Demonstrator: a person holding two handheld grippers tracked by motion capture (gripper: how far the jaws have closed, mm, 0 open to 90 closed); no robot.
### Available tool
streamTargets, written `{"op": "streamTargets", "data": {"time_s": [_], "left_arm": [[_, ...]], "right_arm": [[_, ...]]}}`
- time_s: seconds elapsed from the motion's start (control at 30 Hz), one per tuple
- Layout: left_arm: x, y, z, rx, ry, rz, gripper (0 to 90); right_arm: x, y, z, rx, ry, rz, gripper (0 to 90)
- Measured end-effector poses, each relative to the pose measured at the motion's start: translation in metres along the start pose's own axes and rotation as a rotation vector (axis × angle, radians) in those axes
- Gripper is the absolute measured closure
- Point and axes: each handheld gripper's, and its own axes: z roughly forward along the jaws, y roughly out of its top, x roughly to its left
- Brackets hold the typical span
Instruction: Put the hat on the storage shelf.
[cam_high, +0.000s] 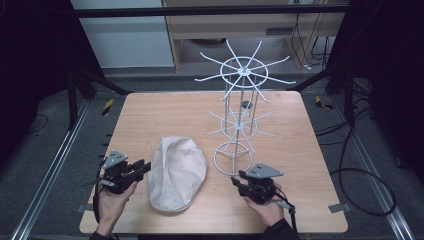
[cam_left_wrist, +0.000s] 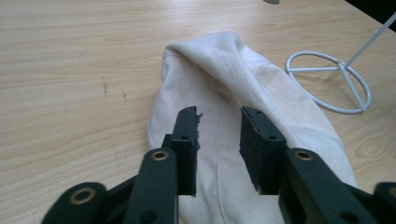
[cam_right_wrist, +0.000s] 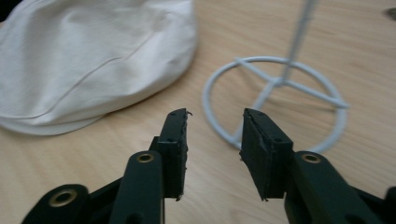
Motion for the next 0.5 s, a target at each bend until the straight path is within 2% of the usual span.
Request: {"op": "streamTargets", "data": {"time_s": [0.03,0.07,0.1,0.13,0.17,0.2,0.23,0.27,0.33,0.4,0.43,0.5], "left_arm": [[-0.004,0.003,-0.002,-0.01,0.0,0.009,61.6],[-0.004,0.003,-0.002,-0.01,0.0,0.009,60.3],[-0.005,0.005,-0.003,-0.013,0.002,0.014,60.3],[-0.007,0.006,-0.004,-0.015,0.001,0.017,56.5],[-0.008,0.008,-0.005,-0.013,0.0,0.019,56.5],[-0.01,0.009,-0.006,-0.011,0.001,0.024,53.9],[-0.011,0.011,-0.006,-0.021,0.004,0.023,53.9],[-0.014,0.013,-0.007,-0.022,0.008,0.029,50.7],[-0.016,0.016,-0.007,-0.018,0.006,0.033,48.6],[-0.018,0.017,-0.007,-0.017,0.003,0.037,48.6],[-0.02,0.019,-0.007,-0.013,0.005,0.042,47.9],[-0.022,0.021,-0.006,-0.006,0.005,0.047,46.6]], "right_arm": [[-0.013,-0.002,-0.007,-0.012,-0.046,0.008,57.3],[-0.013,-0.002,-0.007,-0.012,-0.046,0.008,57.3],[-0.019,-0.003,-0.011,-0.018,-0.068,0.015,56.1],[-0.03,-0.005,-0.017,-0.024,-0.108,0.038,53.8],[-0.03,-0.005,-0.017,-0.024,-0.108,0.038,53.8],[-0.041,-0.009,-0.023,-0.023,-0.144,0.056,51.5],[-0.041,-0.009,-0.023,-0.023,-0.144,0.056,51.5],[-0.051,-0.012,-0.026,-0.017,-0.18,0.067,49.7],[-0.061,-0.016,-0.03,-0.009,-0.215,0.076,47.4],[-0.065,-0.018,-0.031,-0.009,-0.231,0.082,46.2],[-0.072,-0.02,-0.033,-0.005,-0.263,0.093,43.0],[-0.075,-0.022,-0.034,-0.004,-0.278,0.094,42.2]]}}
